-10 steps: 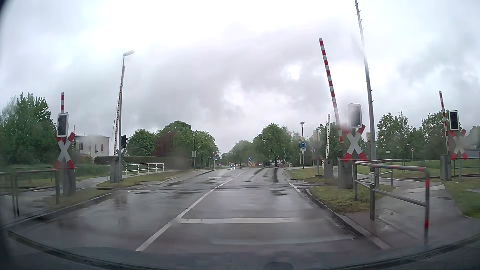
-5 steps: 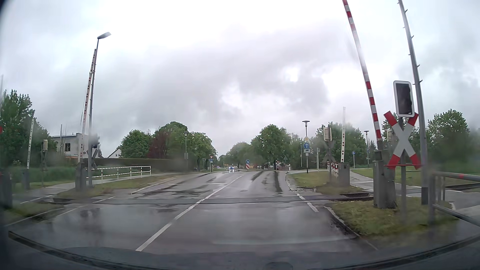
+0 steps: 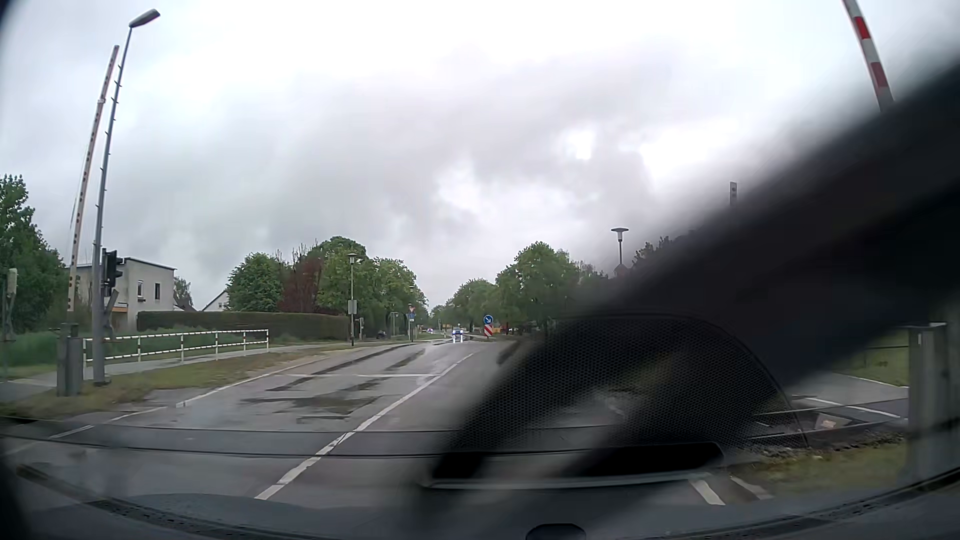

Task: Follow the waypoints while adhering to traffic rules and regulations

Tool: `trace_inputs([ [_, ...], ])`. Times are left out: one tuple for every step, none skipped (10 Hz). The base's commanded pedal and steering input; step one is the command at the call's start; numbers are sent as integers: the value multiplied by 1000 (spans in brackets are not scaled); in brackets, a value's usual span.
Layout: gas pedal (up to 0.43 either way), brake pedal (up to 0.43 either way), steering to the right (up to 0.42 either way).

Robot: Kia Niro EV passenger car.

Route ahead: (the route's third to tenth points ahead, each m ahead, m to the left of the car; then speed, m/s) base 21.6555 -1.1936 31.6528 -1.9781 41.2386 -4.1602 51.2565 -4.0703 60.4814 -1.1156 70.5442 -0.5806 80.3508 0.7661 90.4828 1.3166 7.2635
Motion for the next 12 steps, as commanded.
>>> trace_inputs([
  [209,0,16],
  [209,0,15],
  [240,0,15],
  [248,0,15],
  [248,0,15],
  [248,0,15],
  [248,0,15],
  [248,0,18],
  [248,0,19],
  [248,0,18],
  [248,0,18],
  [280,0,14],
])
